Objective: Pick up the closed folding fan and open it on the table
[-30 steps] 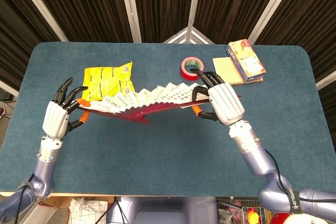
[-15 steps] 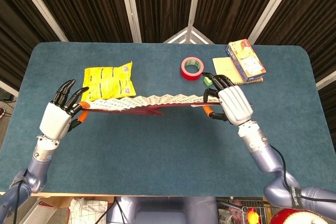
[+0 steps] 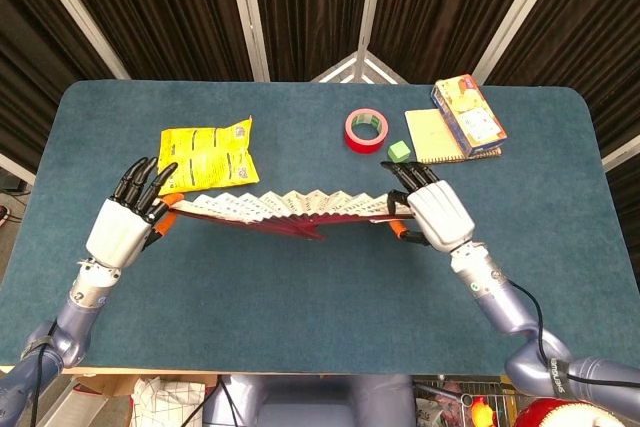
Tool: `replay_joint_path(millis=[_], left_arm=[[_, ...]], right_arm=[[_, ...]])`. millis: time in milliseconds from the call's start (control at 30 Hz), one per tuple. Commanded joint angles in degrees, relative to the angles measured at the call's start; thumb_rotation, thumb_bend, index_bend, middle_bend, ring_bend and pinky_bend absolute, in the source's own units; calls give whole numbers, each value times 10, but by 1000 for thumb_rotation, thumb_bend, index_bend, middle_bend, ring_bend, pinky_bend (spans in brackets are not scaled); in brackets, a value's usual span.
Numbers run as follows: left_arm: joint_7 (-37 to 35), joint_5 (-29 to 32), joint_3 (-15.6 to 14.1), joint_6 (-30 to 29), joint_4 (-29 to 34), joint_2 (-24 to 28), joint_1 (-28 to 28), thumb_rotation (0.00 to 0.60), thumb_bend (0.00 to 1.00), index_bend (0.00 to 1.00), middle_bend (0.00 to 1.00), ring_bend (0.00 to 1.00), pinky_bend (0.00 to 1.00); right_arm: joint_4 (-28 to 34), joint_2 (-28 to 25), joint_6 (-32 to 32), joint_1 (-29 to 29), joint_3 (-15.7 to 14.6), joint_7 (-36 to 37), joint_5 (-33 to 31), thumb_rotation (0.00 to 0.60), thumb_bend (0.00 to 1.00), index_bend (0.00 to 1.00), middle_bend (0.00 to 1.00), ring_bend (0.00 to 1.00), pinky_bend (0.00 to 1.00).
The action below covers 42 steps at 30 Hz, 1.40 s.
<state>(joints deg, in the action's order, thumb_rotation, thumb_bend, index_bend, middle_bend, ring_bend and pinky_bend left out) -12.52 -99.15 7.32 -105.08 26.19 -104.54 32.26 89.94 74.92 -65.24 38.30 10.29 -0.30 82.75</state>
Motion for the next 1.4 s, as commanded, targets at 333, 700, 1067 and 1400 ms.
replay_joint_path(millis=[333, 700, 1067, 1400], left_arm=[[13, 6, -17, 0, -9, -2, -4, 600, 463, 422, 72, 0, 131], [-1, 11, -30, -5, -21, -5, -11, 600, 457, 398, 59, 0, 108], [-22, 23, -42, -70, 13, 7, -78, 600, 455, 351, 90, 0, 103], [108, 128, -52, 29, 328, 158, -204, 600, 403, 227, 52, 0, 103]], right_arm=[[-10, -29, 58, 2, -25, -98, -39, 600, 240, 126, 44, 43, 68], [-22, -51, 56, -5, -19, -155, -72, 600, 219, 0, 11, 40, 68], [-51, -45, 38, -36, -10, -143, -126, 600, 218, 0, 9, 53, 68], [10, -28, -96, -154, -46, -7, -91, 600, 218, 92, 21, 88, 79]])
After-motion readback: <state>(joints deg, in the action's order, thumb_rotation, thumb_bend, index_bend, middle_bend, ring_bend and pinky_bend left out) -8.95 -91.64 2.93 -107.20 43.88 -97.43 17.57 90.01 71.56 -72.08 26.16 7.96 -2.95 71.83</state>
